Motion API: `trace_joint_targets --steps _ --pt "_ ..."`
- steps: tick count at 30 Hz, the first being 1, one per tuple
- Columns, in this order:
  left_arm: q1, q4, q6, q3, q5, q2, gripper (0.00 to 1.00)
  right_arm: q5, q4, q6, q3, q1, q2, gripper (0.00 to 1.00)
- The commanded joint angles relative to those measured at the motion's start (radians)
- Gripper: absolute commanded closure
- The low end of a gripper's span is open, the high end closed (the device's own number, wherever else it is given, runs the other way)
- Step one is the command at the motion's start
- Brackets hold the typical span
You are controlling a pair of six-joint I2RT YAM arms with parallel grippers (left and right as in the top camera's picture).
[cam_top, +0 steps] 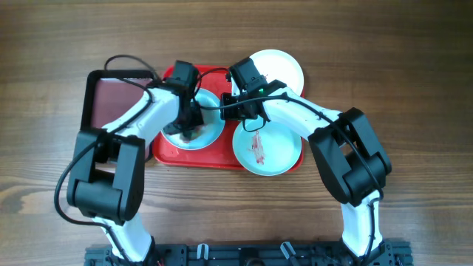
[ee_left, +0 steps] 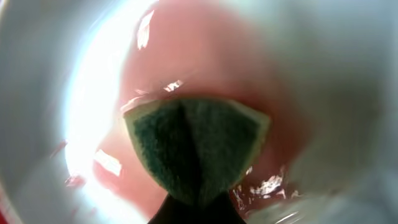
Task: Clean dirty plates on tray and stack at the side
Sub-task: 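Scrub the light-blue plate with the sponge while the right gripper holds it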
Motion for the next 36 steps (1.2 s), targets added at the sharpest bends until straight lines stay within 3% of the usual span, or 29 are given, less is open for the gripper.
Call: trace_joint_targets --steps 1,4,8,11,23,28,36 --pt "-0.049 0.075 -0.006 -0.06 -0.128 0.105 0.96 0.019 0.008 -0.013 0.007 -0.004 0.026 0.96" --pt "-0.088 0.037 -0.198 -0.06 -0.318 0.105 0.96 0.019 0.01 -0.013 0.007 -0.004 0.026 0.96" --pt "-0.154 -0.072 -0.599 -0.06 -0.521 0.105 0.96 0.019 0.012 -0.013 0.007 -0.004 0.026 0.96" --pt "-0.194 -0.113 -0.696 -0.06 -0.534 0.105 0.96 0.019 0.012 -0.013 0.007 -0.006 0.026 0.96" --pt "-0.244 -0.114 -0.618 -0.06 -0.389 0.105 0.96 -0.024 0.016 -0.006 0.007 -0.021 0.026 0.96" --pt "-0.185 0.015 -0.362 -0.06 -0.13 0.105 0.96 -0.052 0.016 -0.005 0.004 -0.033 0.026 0.96" --pt "-0.066 0.029 -0.195 -0.06 0.039 0.105 0.96 -0.129 0.019 -0.005 0.002 -0.048 0.047 0.96"
